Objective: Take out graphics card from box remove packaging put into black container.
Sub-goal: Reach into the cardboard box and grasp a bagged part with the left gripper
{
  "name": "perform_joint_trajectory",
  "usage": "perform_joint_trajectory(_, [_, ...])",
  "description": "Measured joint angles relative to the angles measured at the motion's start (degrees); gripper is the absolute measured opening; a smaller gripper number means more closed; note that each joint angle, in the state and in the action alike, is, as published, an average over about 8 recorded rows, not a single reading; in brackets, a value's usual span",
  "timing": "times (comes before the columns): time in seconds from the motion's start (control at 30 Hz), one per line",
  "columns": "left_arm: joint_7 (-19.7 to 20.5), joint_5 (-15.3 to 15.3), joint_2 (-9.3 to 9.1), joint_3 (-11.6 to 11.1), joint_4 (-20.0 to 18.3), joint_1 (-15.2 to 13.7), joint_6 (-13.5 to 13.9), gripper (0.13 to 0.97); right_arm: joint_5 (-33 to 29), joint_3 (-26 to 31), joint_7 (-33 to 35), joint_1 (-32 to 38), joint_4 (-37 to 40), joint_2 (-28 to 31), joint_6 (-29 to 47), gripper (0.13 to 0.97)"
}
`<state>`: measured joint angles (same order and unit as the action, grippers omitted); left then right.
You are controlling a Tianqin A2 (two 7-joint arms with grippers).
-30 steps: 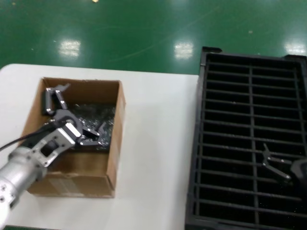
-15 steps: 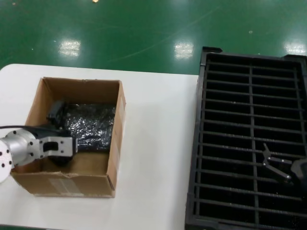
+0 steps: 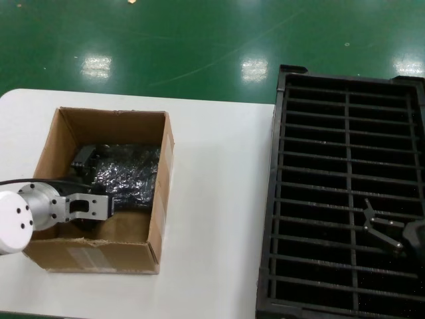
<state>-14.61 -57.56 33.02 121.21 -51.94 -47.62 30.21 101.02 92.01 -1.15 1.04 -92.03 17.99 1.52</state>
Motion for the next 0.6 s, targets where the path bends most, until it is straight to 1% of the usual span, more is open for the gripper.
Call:
perform_joint_trajectory(0.23, [-1.43, -0.04, -1.65, -1.66, 1.82, 0.73, -2.93, 0.852, 0.00, 0.00, -0.01, 0.00, 0.00, 0.00, 0.00, 0.966])
perform_joint_trajectory(0.3, [-1.52, 0.08, -1.89, -2.13, 1.81, 1.09, -3.46, 0.840, -0.01, 0.00, -0.01, 0.00, 0.00, 0.00, 0.00, 0.966])
perform_joint_trajectory(0.57, [-1.66, 0.17, -2.31, -3.77, 1.11, 2.81, -4.67, 0.677, -0.01, 0.00, -0.01, 0.00, 0.00, 0.00, 0.00, 0.966])
perform_joint_trajectory(0.6, [-1.74, 0.18, -2.35, -3.92, 1.14, 2.98, -4.83, 0.677, -0.01, 0.00, -0.01, 0.00, 0.00, 0.00, 0.00, 0.966])
